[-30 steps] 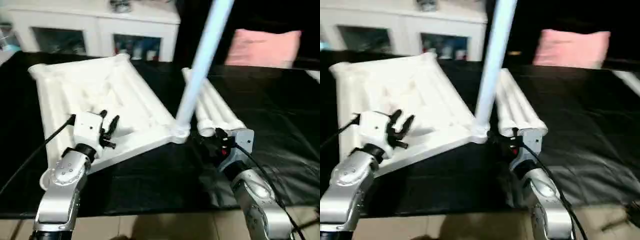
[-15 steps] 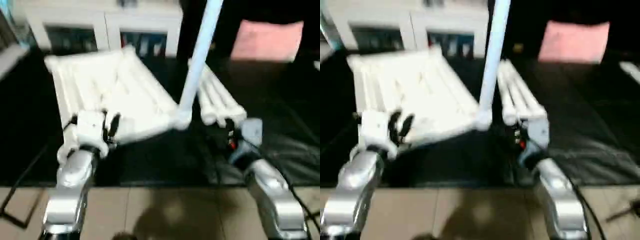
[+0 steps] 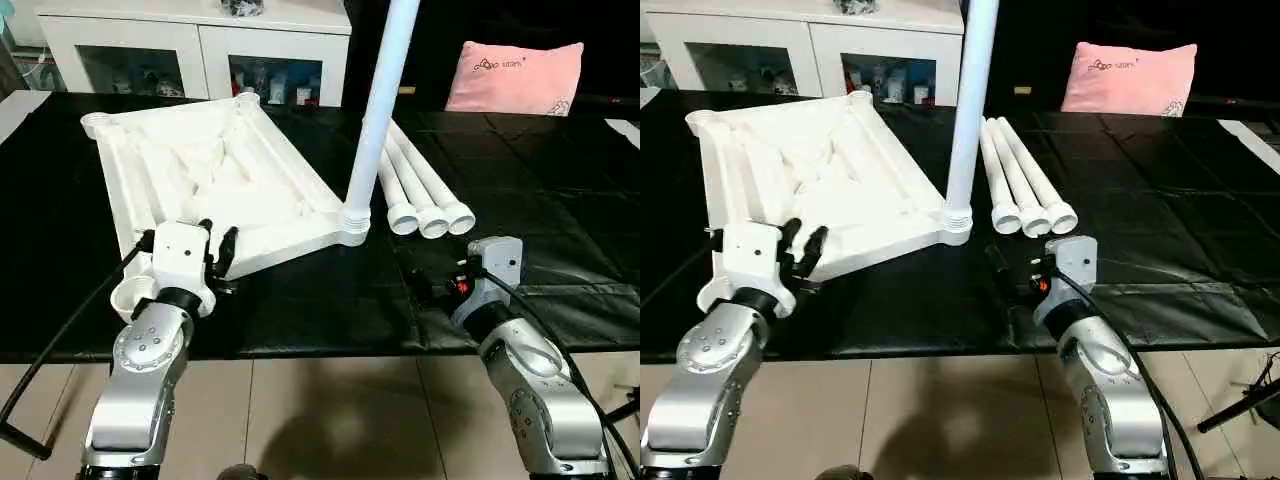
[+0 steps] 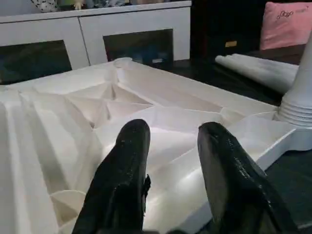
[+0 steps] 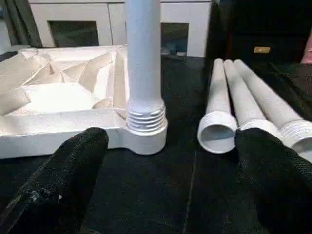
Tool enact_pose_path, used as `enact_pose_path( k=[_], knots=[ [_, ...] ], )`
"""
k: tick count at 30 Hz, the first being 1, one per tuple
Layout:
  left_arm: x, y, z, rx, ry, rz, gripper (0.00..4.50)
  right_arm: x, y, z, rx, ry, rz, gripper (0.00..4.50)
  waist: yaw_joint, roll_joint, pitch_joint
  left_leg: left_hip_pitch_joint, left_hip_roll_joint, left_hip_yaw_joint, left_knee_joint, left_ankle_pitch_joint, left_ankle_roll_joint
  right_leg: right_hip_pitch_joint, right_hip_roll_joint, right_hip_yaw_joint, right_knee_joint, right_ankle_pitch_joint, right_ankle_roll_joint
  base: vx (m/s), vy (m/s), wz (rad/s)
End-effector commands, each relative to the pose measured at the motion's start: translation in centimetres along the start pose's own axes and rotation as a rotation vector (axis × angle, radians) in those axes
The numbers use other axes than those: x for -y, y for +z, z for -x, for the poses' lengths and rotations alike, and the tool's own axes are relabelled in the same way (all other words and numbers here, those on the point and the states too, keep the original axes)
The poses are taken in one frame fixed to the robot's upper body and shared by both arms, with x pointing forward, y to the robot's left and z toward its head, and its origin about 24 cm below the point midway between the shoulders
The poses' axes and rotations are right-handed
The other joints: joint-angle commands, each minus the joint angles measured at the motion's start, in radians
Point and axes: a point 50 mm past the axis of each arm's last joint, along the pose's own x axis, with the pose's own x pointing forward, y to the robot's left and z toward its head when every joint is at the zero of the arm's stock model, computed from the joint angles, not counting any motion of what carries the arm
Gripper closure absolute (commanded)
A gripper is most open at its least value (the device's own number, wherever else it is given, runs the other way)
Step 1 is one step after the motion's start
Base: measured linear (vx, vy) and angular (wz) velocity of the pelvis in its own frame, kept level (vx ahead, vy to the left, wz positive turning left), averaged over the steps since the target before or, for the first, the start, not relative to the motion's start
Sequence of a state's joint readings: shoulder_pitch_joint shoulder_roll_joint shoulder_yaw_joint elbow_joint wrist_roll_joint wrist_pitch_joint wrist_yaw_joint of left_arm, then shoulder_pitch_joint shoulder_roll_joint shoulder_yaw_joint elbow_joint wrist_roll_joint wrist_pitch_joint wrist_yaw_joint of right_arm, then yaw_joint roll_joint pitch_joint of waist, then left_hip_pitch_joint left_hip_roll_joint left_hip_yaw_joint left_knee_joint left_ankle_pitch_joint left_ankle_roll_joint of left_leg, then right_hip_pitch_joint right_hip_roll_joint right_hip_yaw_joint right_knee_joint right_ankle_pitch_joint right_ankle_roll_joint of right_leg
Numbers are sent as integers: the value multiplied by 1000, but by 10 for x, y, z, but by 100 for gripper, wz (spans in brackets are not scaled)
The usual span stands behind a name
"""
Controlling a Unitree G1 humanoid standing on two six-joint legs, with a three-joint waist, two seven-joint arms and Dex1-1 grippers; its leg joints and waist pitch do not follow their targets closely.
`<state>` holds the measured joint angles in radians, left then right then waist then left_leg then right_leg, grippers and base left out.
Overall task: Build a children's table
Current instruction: Rotate leg to tighten
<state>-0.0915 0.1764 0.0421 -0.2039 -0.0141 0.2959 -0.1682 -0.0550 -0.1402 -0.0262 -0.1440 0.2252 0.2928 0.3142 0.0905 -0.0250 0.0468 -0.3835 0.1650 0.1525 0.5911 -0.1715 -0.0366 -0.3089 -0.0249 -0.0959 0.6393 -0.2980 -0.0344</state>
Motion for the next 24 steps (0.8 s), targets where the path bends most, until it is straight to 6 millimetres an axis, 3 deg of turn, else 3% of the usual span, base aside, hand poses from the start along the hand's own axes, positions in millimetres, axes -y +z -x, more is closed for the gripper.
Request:
enact_pose_path(
  k=[1, 4, 6, 7, 8, 9, 10, 11, 12, 13, 14, 15, 16, 17, 18, 19, 20, 21, 22, 23, 24],
  knots=[
    [-1, 11, -2, 48, 4, -17, 268, 0, -2, 1, -14, 4, 9, 0, 2, 13, -38, 33, 89, -37, -89, -385, -6, 26, -134, 78, -124, -257, -74, 0, 0, 0],
    [-1, 12, -2, 51, 5, -18, 268, 2, -5, 0, -40, -19, -13, 0, -2, 16, -29, 54, 81, -29, -99, -461, 18, 45, -119, 66, -151, -342, -76, 58, 30, -1],
    [-1, 12, -2, 51, 4, -19, 268, 2, -4, 0, -25, -28, -26, 0, 4, 18, -33, 56, 74, -19, -100, -407, 33, 61, -123, 69, -164, -328, -75, 84, 27, -1],
    [-1, 12, -2, 51, 3, -20, 268, 2, -3, 1, -15, -30, -28, 0, 6, 17, -47, 53, 74, -17, -98, -325, 50, 77, -116, 66, -158, -231, -71, 99, 24, 1],
    [-1, 12, -2, 50, 2, -21, 268, 2, -3, 1, -10, -27, -22, 0, 6, 20, -53, 56, 76, -20, -97, -281, 65, 78, -109, 62, -148, -158, -69, 111, 21, 1],
    [-1, 12, -2, 50, 2, -21, 268, 2, -2, 1, -8, -25, -17, 0, -1, 19, -65, 61, 76, -29, -91, -186, 115, 81, -93, 50, -124, 1, -53, 111, 21, 1],
    [0, 12, -3, 49, 1, -20, 268, 2, -2, 1, -7, -26, -13, 0, -12, 24, -69, 85, 92, -51, -85, -112, 193, 59, -81, 38, -87, 120, -35, 120, 14, 0],
    [0, 12, -3, 48, 0, -21, 268, 3, -2, 1, -6, -27, -12, 0, -21, 24, -72, 106, 105, -67, -80, -76, 252, 39, -79, 32, -68, 144, -27, 125, -7, 1],
    [1, 12, -3, 48, -4, -20, 268, 3, -2, 1, -4, -31, -17, 0, -43, 22, -76, 160, 142, -107, -69, -2, 375, -25, -87, 29, -25, 117, -22, 125, -7, 1],
    [1, 12, -3, 48, -4, -20, 268, 3, -2, 1, -4, -31, -17, 0, -56, 20, -73, 198, 177, -144, -59, 95, 482, -87, -105, 48, 15, 45, -1, 110, -38, 0],
    [1, 12, -3, 47, -6, -20, 268, 4, -1, 1, -3, -31, -16, 0, -63, 10, -76, 202, 184, -152, -51, 137, 513, -102, -119, 65, 24, 37, 11, 70, -63, -3],
    [1, 11, -3, 46, -7, -20, 268, 4, -1, 1, 0, -29, -21, 0, -59, -15, -63, 127, 125, -96, -31, 88, 474, -59, -148, 103, -25, 95, 11, 70, -63, -3],
    [1, 11, -3, 46, -7, -19, 268, 4, -1, 1, 0, -29, -22, 0, -14, -51, -51, -35, -35, 9, 72, -90, 325, 83, -180, 182, -120, 158, 7, 54, -78, 3],
    [1, 11, -3, 46, -7, -19, 268, 4, -1, 1, 0, -29, -22, 0, 1, -38, -58, -66, -17, -17, 106, -109, 255, 117, -233, 211, -127, 152, -10, 0, 0, 0],
    [2, 11, -3, 45, -7, -18, 268, 3, 0, 1, 0, -18, 8, 0, -2, -44, -49, -89, -11, -29, 100, -65, 147, 124, -197, 164, -118, 146, -16, 65, -69, -4],
    [2, 11, -3, 45, -7, -18, 268, 3, 1, 1, 0, -13, 18, 0, -5, -22, -46, -72, -3, -34, 55, -33, 95, 115, -147, 128, -120, 98, -28, 66, -41, -12],
    [2, 11, -3, 44, -7, -16, 268, 3, 1, 1, -1, -11, 21, 0, -7, -7, -46, -50, 12, -36, 21, -19, 88, 106, -132, 103, -124, 52, -37, 112, -4, -13],
    [2, 11, -3, 44, -7, -16, 268, 3, 1, 1, -1, -10, 19, 0, -11, 22, -42, -18, 40, -43, -34, -43, 108, 96, -99, 64, -132, -46, -36, 79, 23, -2],
    [2, 11, -3, 43, -7, -14, 268, 3, 0, 1, -2, -5, 17, 0, -27, 39, -50, 37, 75, -77, -59, -87, 155, 72, -56, 42, -90, -44, -27, 117, 60, 3],
    [2, 11, -3, 43, -7, -14, 268, 3, 0, 1, -2, -5, 17, 0, -45, 45, -74, 108, 106, -116, -61, -57, 227, 35, -45, 25, -39, -1, -32, 142, 39, -3],
    [3, 10, -2, 40, -6, -10, 268, 2, 1, 0, -3, 6, 19, 0, -90, 48, -90, 198, 156, -205, -52, 102, 439, -74, -40, 14, 53, -72, 11, 142, 39, -3]
  ],
)
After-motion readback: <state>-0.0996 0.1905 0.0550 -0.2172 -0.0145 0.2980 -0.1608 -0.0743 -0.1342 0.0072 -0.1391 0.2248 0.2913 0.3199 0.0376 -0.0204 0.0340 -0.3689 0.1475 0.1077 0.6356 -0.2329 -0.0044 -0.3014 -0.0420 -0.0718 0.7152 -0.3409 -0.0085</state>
